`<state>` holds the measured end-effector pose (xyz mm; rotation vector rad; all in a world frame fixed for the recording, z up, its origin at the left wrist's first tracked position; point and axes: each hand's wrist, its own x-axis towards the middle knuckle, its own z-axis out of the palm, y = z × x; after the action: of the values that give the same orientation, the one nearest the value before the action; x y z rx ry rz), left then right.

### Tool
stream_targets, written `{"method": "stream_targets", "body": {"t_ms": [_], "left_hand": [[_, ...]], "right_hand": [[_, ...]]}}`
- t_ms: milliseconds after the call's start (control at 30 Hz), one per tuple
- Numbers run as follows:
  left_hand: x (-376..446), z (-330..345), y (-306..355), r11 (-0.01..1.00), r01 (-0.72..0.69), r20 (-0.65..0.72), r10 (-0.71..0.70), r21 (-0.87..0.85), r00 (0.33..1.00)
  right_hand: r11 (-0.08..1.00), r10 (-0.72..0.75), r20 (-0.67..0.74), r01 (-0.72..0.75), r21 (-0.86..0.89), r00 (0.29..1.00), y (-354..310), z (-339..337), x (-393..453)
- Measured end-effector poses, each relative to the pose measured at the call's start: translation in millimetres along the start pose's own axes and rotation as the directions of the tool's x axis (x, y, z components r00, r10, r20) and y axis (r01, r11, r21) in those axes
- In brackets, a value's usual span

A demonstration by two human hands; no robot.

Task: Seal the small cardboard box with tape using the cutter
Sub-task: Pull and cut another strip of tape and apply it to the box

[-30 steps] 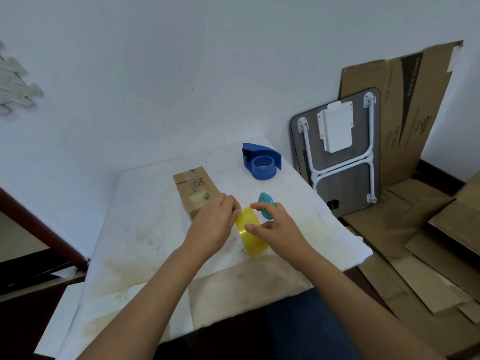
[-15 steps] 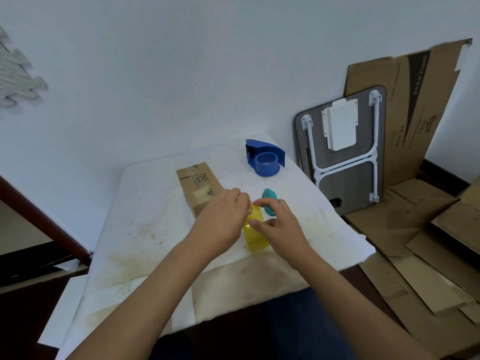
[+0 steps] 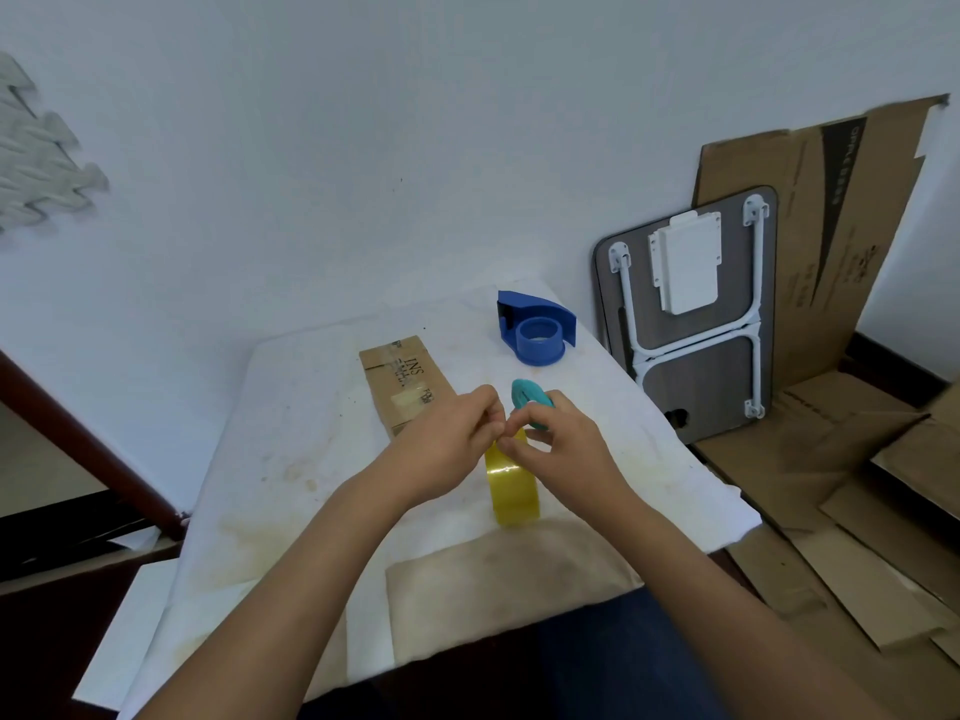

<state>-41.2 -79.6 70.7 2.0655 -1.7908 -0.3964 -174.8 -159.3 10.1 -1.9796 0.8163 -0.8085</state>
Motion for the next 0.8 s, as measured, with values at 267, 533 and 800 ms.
{"method": "stream_targets", "body": {"t_ms": [267,533,800], "left_hand": [[-10,15,-18,0.897,0.035,-0.121,-0.098,-0.440,0.988],[-17,41,-21,0.886,-0.023,-0.370,-0.170,-0.464,0.913],[-16,52,-25,0.912,-0.083,-0.429,-0.108,-0.402,0.897]], "right_hand": [[0.994,0.096,-0.030,-0.094,0.063,0.995,3,-1,-1],[0.981,0.147,-0.047,-0.140,0.132,0.988,7,0,2],[0.982,0.153,-0.031,-0.148,0.115,0.988,7,1,5]]}}
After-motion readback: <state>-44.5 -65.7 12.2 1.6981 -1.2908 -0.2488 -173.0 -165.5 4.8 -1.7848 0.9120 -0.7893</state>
